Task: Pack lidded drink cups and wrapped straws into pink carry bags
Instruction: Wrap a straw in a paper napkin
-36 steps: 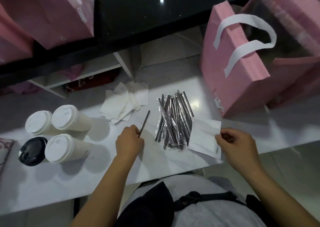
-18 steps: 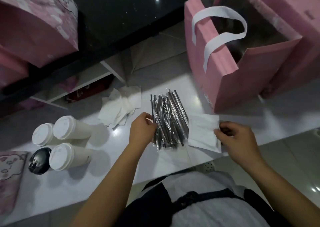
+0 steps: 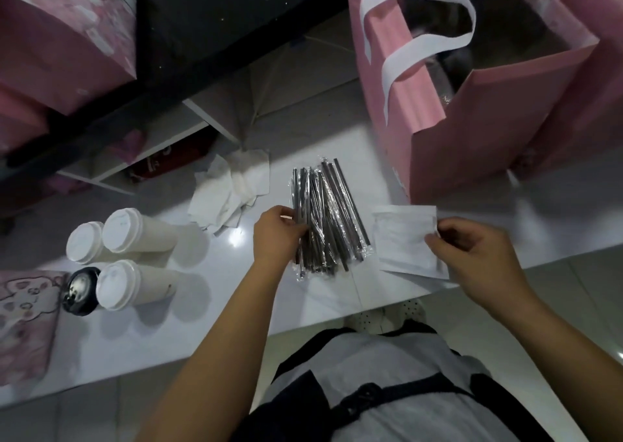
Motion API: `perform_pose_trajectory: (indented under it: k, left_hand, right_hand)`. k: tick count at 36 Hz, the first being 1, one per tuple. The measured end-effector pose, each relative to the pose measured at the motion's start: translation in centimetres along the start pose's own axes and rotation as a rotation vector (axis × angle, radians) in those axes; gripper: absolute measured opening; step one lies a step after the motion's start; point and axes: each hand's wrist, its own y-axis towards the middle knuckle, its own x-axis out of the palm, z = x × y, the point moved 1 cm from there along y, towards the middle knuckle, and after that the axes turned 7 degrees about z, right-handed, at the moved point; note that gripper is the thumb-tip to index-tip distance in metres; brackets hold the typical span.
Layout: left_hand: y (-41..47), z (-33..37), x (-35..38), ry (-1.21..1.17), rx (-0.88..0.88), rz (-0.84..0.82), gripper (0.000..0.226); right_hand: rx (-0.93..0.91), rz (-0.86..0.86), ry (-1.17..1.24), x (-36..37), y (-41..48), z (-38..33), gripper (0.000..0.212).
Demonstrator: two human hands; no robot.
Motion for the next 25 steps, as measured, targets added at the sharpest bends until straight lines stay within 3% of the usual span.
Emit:
perform_pose_trajectory:
  k: [4,7,15,18,25]
  left_hand:
    - [-0.7,-0.6,-0.8,-0.084,-0.016,0.025,0.023]
    - [-1.3,-0.7,-1.6,-0.2,-0.056,0.017,0.017]
    - [-6.2,1.5,-3.9,-0.586,-0.136,-0.221,0.028]
    - [-8.0,2.1,-4.0,-0.712,-0.19,-0.275,0.028]
    - [-10.5,1.5,-3.5,-0.721,-0.23,-0.313,0.02]
  right_hand:
    - [-0.001,-0.04,0.063,0.2,0.2,-1.0,0.024]
    - [0.018,-0.092,0.101,0.9,0.3,-1.6,0.021]
    - [0.167,-0.16,0.246,4.2,0.6,-1.9,0.005]
    - [0.245,-0.176,0.276,6.1,0.8,-2.4,0.009]
    - [0.471,-0.391,0.483,9.5,0.9,-3.7,0.019]
